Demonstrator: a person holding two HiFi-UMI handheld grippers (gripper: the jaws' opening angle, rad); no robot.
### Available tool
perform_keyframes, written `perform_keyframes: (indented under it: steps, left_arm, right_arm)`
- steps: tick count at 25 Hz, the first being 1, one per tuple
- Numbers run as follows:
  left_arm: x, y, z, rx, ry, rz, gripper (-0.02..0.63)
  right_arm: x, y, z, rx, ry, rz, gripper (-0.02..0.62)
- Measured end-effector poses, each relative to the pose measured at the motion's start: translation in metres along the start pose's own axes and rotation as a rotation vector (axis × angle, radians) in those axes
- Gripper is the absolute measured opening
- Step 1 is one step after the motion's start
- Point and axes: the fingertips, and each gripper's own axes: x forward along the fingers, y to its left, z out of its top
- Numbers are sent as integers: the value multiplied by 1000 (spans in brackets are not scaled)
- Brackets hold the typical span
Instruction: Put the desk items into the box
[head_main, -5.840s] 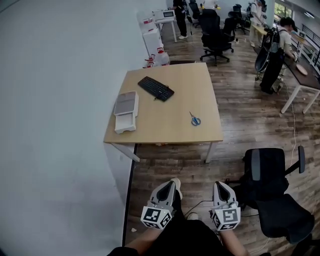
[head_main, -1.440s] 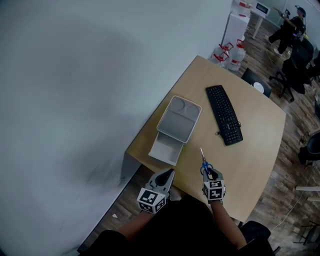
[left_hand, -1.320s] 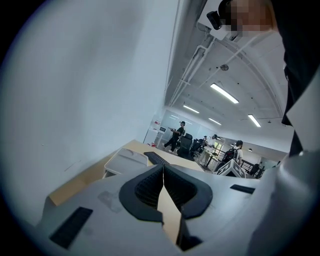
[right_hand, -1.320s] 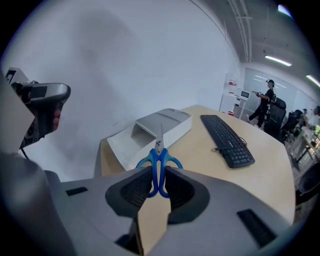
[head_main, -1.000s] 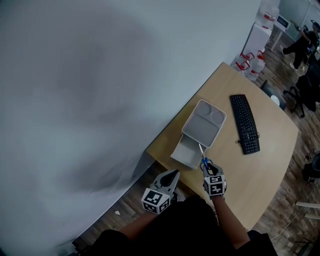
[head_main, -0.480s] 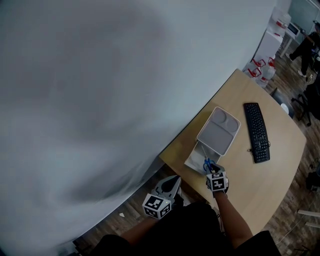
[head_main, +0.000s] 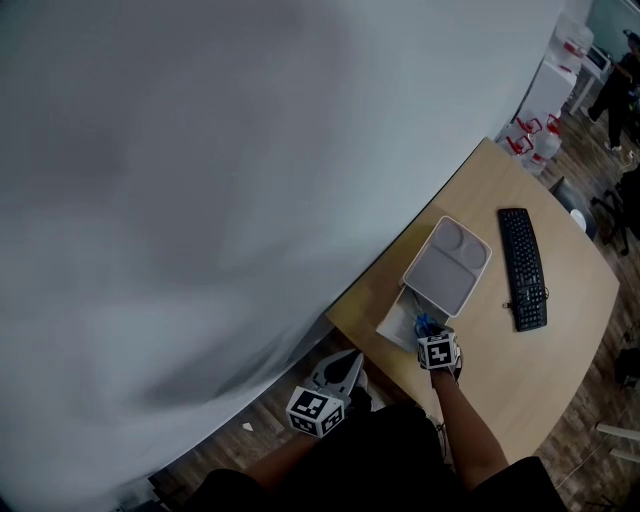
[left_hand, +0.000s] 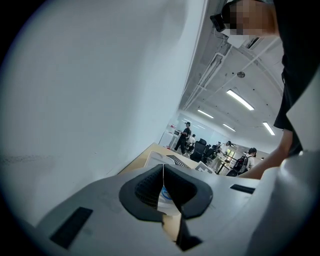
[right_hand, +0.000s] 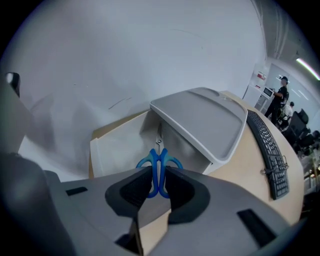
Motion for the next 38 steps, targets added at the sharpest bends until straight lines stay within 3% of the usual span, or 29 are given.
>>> perform_keyframes:
  steps: [14, 19, 23, 33, 38]
  left_arm:
    - [-10, 9, 4, -23, -25, 63, 15]
    - [-16, -2, 8, -7, -30, 51, 15]
    - [-17, -16, 10, 9, -30, 30, 15]
    - [13, -68, 31, 50, -44, -51, 15]
    - [48, -116, 28, 94, -13, -153, 15]
  right_arm:
    - [1, -3, 6, 49, -36, 3, 174]
    - [-17, 2, 15, 134, -89, 39, 179]
    - [-47, 3, 25, 175, -173, 46, 179]
    - [-153, -16, 32, 317, -388, 64, 80]
    - [-213, -50, 16, 364, -493, 11, 66]
